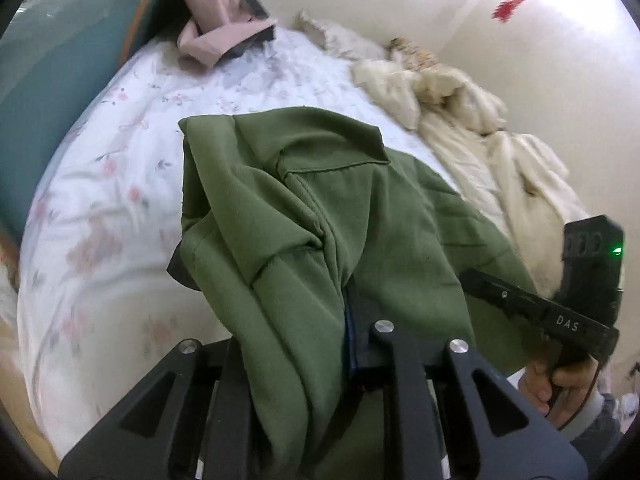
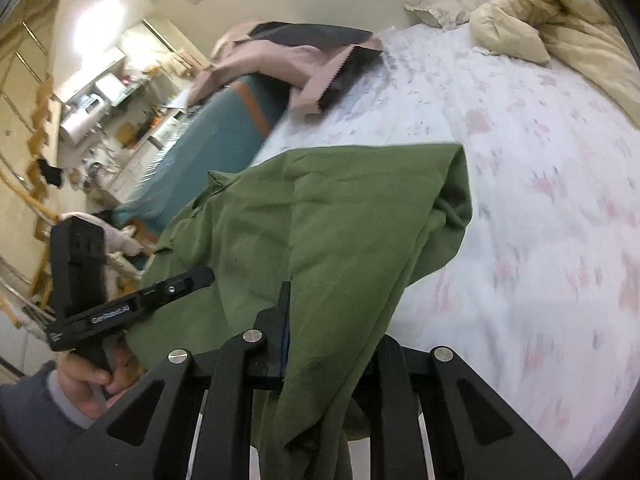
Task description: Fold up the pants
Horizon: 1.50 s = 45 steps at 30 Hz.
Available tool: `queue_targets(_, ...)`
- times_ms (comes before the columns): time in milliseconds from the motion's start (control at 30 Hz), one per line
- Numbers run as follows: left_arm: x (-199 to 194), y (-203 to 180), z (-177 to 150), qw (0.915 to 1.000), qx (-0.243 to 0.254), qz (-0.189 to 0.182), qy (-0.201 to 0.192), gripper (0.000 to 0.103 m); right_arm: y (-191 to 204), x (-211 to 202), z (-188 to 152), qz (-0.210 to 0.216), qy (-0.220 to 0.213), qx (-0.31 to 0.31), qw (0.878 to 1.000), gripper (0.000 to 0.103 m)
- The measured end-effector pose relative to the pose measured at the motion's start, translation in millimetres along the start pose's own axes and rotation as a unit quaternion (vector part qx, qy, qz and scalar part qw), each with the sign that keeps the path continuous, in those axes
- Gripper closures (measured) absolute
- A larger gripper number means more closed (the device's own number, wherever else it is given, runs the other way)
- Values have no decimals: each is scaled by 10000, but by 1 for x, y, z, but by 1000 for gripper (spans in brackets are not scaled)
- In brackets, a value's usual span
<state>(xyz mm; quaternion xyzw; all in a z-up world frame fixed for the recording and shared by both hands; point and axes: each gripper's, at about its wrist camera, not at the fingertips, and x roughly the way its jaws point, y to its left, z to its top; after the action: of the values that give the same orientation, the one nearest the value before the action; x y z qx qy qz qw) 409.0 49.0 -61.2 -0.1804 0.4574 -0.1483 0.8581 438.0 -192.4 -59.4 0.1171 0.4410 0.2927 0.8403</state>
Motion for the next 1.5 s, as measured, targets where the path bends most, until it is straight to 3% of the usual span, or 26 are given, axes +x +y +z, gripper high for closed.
queue_targets(67,28,10,14,9998,99,155,33,87,-11,31,13,-130,160,21,9998,86)
queue_targets(167,64,26,10,9991,221,302,203,83,-31,72,19,-407,464,11,9981,84)
queue_targets(233,79,35,7,9982,435,403,96,71,-41,87,16,-553,547,-30,9970,78)
queue_targets(267,80,37,4,9976,471,491,95,53,-50,89,12,-653,537,36,9964,62)
queue_targets(300,83,43,1,9970,441,622,147,27,-57,89,7,-794,560,131,9952,38)
queue_targets(367,77,58,-6,9957,427,785,259,11,-76,83,-4,-827,571,324,9944,25)
queue_targets(467,54,67,-17,9935,659,922,114,11,-86,55,-15,-862,342,425,9948,25)
queue_targets(533,24,60,-23,9913,640,1109,-307,14,-76,27,-19,-1056,-196,357,9936,25)
queue_targets(633,-9,44,-32,9920,402,807,-880,14,-53,-1,-29,-872,-636,341,9936,25)
queue_targets(667,-12,38,-36,9926,396,663,-937,14,-42,-4,-35,-765,-682,246,9944,31)
queue_targets(733,-2,18,-49,9924,643,710,-771,27,-22,2,-48,-879,-605,-78,9943,38)
queue_targets(767,11,8,-57,9890,829,1097,-536,42,-14,12,-55,-1326,-434,-330,9897,40)
queue_targets(800,24,5,-62,9837,875,1542,-294,44,-12,28,-62,-2017,-219,-547,9777,40)
queue_targets(833,37,8,-68,9779,820,1926,0,44,-15,37,-66,-2318,-86,-600,9709,40)
queue_targets(900,49,23,-81,9771,462,2025,451,42,-34,48,-73,-2533,324,-340,9662,41)
queue_targets(967,34,29,-87,9707,391,2341,388,41,-52,33,-80,-2673,453,171,9624,41)
queue_targets(1033,15,33,-93,9709,328,2343,381,41,-51,6,-85,-2469,328,316,9680,41)
queue_targets(1100,-11,33,-100,9691,248,2439,278,43,-35,-23,-92,-2559,145,170,9665,40)
queue_targets(1200,-64,20,-116,9719,92,2348,-162,43,5,-79,-111,-2183,-284,215,9752,38)
queue_targets(1267,-104,1,-134,9735,163,2231,-473,43,31,-108,-123,-2098,-473,230,9763,35)
queue_targets(1400,-160,-38,-161,9723,384,2117,-911,43,97,-162,-157,-2048,-914,-243,9742,20)
queue_targets(1500,-200,-64,-185,9731,558,1916,-1151,37,131,-192,-183,-1995,-1108,-424,9727,20)
